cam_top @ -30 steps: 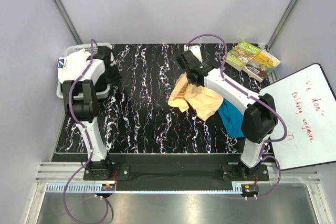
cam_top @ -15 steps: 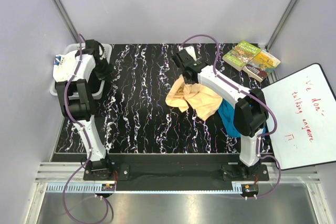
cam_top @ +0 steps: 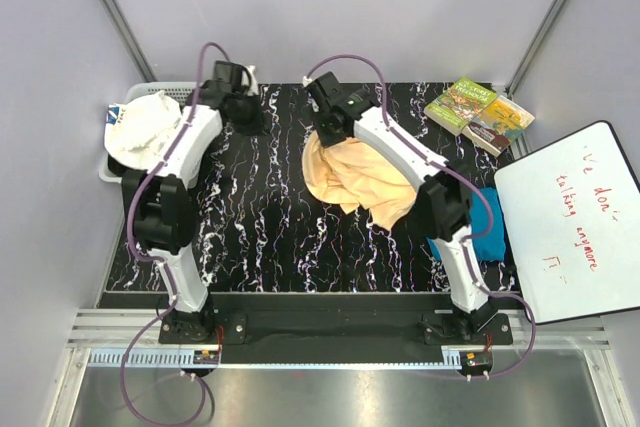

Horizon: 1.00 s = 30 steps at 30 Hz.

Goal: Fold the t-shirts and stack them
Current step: Move the tshirt to the center of the board, then flatten out the tshirt

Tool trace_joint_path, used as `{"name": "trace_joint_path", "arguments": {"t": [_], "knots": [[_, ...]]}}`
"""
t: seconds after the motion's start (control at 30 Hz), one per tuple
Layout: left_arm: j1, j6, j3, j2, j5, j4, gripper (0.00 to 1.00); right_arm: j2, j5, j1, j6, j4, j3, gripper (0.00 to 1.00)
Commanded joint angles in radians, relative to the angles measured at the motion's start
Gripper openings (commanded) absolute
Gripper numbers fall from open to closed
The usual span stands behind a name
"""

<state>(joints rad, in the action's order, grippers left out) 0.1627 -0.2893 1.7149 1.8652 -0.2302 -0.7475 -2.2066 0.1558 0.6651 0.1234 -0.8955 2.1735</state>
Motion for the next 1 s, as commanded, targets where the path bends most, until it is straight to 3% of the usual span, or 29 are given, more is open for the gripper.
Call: {"name": "trace_joint_path", "arguments": {"t": [0.0, 0.07, 0.1, 0.2, 0.23, 0.3, 0.47, 0.63, 0.7, 0.77, 0.8, 0.83, 0.97], "knots": [[0.038, 0.006, -0.063, 0.009, -0.055, 0.031, 0.27, -0.099, -0.228, 0.042, -0.036, -0.100, 0.173, 0.46], [0.043, 0.012, -0.096, 0.011, -0.063, 0.046, 0.57, -0.110, -0.179, 0.042, -0.008, -0.146, 0.204, 0.60], [0.046, 0.015, -0.106, 0.009, -0.063, 0.050, 0.80, -0.099, -0.162, 0.042, -0.001, -0.157, 0.198, 0.64], [0.051, 0.027, -0.130, 0.012, -0.069, 0.063, 0.99, 0.000, -0.017, 0.041, 0.016, -0.148, 0.111, 0.84], [0.051, 0.026, -0.133, 0.017, -0.086, 0.069, 0.99, 0.030, 0.017, 0.039, 0.021, -0.138, 0.083, 0.94], [0.055, 0.022, -0.132, 0.047, -0.115, 0.083, 0.99, 0.119, 0.108, 0.028, 0.030, -0.112, 0.004, 0.99], [0.092, -0.001, -0.068, 0.162, -0.184, 0.106, 0.99, 0.261, 0.211, -0.051, 0.085, -0.079, -0.170, 1.00], [0.144, -0.023, 0.055, 0.278, -0.262, 0.109, 0.99, 0.332, 0.128, -0.218, 0.174, -0.042, -0.325, 1.00], [0.158, -0.024, 0.078, 0.313, -0.282, 0.109, 0.92, 0.329, 0.082, -0.249, 0.194, -0.046, -0.372, 1.00], [0.161, -0.025, 0.103, 0.337, -0.291, 0.111, 0.65, 0.323, 0.042, -0.272, 0.219, -0.065, -0.406, 1.00], [0.159, -0.030, 0.109, 0.341, -0.290, 0.109, 0.11, 0.320, 0.033, -0.274, 0.228, -0.071, -0.417, 1.00], [0.158, -0.037, 0.115, 0.341, -0.269, 0.108, 0.00, 0.312, 0.018, -0.275, 0.242, -0.074, -0.428, 1.00], [0.141, -0.028, 0.101, 0.261, -0.207, 0.106, 0.00, 0.309, -0.076, -0.277, 0.259, -0.071, -0.466, 1.00]]}}
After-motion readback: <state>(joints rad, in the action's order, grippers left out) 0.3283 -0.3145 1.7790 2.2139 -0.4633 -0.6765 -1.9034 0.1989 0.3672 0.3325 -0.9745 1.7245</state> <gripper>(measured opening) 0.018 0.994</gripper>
